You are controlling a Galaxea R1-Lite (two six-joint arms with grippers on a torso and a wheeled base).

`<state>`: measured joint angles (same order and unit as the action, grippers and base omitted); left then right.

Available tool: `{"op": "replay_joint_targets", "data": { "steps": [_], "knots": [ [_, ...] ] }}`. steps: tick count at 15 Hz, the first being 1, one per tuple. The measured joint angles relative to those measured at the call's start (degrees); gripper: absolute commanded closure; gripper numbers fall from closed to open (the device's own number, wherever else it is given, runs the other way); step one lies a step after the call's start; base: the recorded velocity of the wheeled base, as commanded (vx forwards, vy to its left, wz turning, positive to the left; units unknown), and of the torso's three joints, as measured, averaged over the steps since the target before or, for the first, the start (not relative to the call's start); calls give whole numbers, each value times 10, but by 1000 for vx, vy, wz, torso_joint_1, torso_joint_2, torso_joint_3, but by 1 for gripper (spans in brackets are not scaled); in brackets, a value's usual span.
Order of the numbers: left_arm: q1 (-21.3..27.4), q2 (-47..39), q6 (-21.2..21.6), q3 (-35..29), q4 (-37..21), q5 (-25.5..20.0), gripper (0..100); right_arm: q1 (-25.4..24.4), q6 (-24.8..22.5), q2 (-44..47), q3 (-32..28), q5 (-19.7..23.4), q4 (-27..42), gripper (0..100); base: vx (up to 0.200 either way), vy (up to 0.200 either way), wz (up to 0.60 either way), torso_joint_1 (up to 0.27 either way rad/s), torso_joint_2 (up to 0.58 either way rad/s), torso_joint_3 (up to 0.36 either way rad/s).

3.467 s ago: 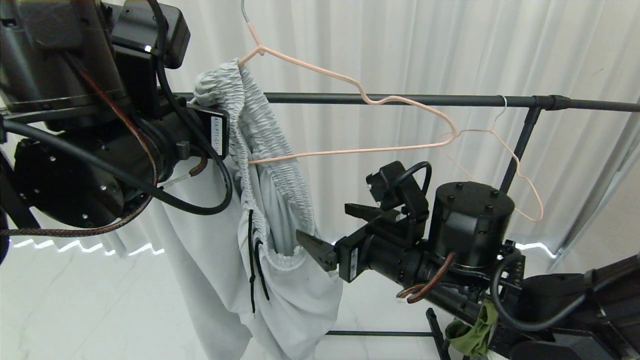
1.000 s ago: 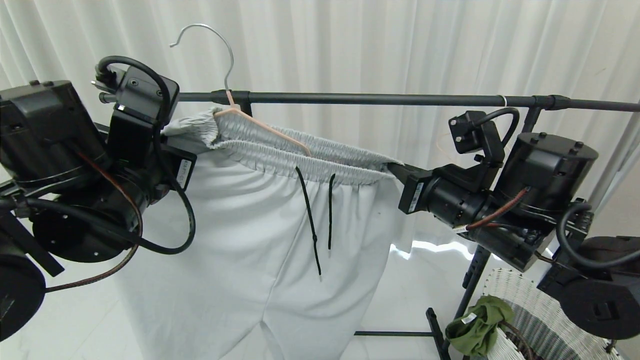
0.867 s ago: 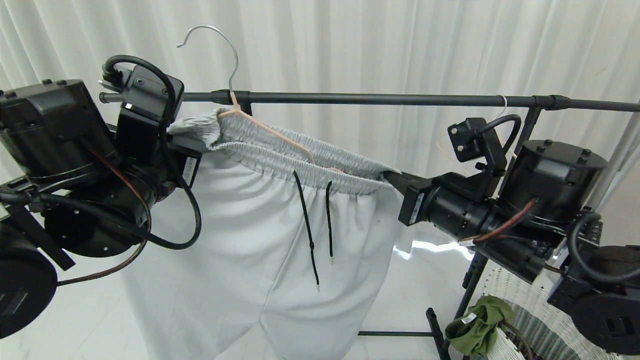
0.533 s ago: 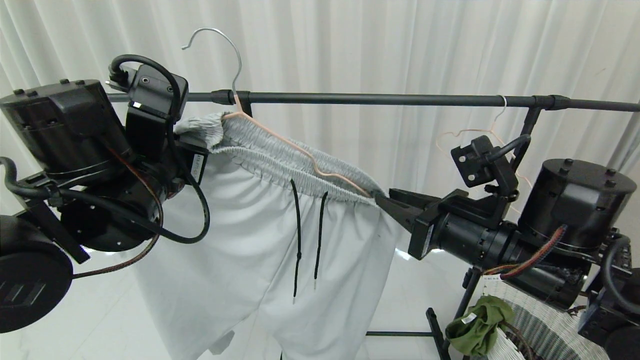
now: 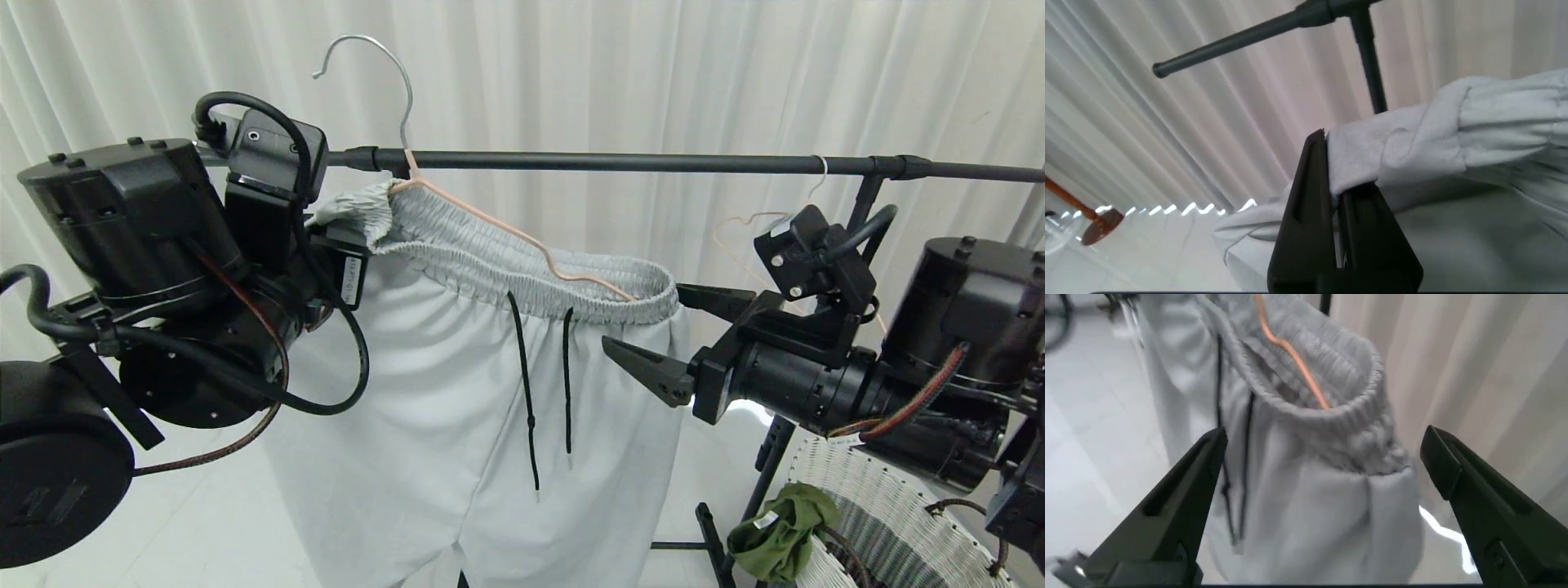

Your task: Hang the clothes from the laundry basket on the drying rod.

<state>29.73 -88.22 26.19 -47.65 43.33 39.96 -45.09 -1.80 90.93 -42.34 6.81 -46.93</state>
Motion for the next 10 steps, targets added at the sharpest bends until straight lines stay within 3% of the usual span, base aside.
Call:
{"op": "replay_joint_targets", "data": {
  "steps": [4,7,10],
  "knots": [
    [31,-2,4,-2,0,5,100,8,-28,-36,-139,1,215,0,0,0,0,0,0,0],
    [57,-5,5,-2,0,6,100,4,-50,-27,-234,-1,286,0,0,0,0,0,0,0],
    [78,-11,4,-5,0,17,100,-13,-57,-4,-275,-3,320,0,0,0,0,0,0,0]
  ]
}}
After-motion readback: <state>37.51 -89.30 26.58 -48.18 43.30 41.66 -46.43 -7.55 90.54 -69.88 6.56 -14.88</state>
